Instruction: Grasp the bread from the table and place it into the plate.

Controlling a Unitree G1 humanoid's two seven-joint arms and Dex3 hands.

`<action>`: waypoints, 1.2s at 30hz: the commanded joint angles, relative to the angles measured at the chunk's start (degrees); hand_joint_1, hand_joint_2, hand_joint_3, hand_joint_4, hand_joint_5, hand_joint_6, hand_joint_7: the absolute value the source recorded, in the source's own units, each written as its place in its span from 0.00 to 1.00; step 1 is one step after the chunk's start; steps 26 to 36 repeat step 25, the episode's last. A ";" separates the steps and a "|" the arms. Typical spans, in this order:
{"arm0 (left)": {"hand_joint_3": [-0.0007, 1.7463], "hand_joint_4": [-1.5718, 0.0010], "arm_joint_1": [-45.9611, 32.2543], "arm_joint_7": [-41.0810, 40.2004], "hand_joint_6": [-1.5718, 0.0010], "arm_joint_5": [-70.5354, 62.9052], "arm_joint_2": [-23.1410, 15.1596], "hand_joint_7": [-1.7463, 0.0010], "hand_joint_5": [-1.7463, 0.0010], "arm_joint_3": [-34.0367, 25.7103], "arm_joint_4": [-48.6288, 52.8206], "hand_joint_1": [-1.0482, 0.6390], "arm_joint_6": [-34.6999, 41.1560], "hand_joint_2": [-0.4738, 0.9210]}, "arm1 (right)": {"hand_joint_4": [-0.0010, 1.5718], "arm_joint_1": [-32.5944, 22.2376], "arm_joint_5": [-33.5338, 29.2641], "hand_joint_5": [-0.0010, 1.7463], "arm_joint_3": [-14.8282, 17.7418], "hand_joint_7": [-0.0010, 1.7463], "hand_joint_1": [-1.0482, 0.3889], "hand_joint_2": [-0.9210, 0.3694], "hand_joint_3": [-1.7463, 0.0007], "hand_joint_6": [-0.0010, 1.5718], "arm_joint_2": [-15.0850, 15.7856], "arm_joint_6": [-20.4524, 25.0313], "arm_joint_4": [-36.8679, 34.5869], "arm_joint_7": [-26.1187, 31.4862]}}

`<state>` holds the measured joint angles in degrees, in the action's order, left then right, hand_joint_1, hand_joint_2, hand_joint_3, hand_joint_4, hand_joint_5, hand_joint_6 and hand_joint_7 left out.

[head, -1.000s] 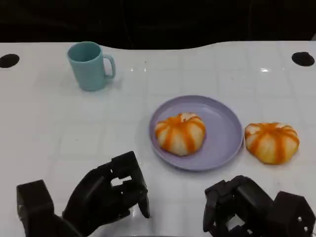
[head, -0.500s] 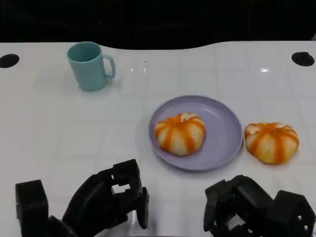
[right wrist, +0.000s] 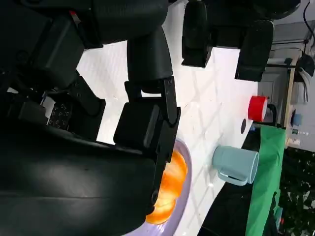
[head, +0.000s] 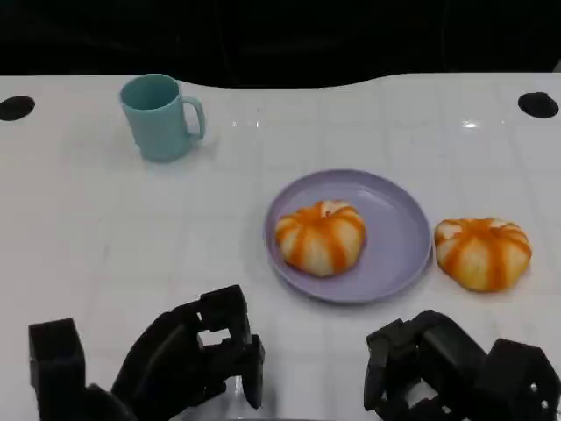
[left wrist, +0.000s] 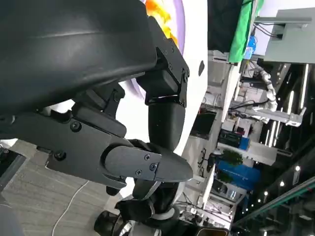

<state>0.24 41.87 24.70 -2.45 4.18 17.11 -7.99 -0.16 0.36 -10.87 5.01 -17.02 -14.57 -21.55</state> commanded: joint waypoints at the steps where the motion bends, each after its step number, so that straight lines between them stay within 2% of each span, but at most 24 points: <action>1: 0.10 0.45 0.23 1.39 0.58 -0.04 -0.50 0.00 0.00 -0.91 0.53 0.20 0.66 1.00 | 0.98 -0.25 -0.35 0.74 0.65 0.60 0.00 0.63 0.21 1.00 0.98 -0.18 0.60 0.49; 36: 0.08 0.45 0.23 2.36 0.58 -0.40 -0.49 0.00 0.00 -1.61 -0.45 0.21 2.44 1.00 | 0.98 0.13 -0.75 0.74 0.73 0.61 0.00 0.60 0.23 1.00 1.03 -2.01 -0.35 0.78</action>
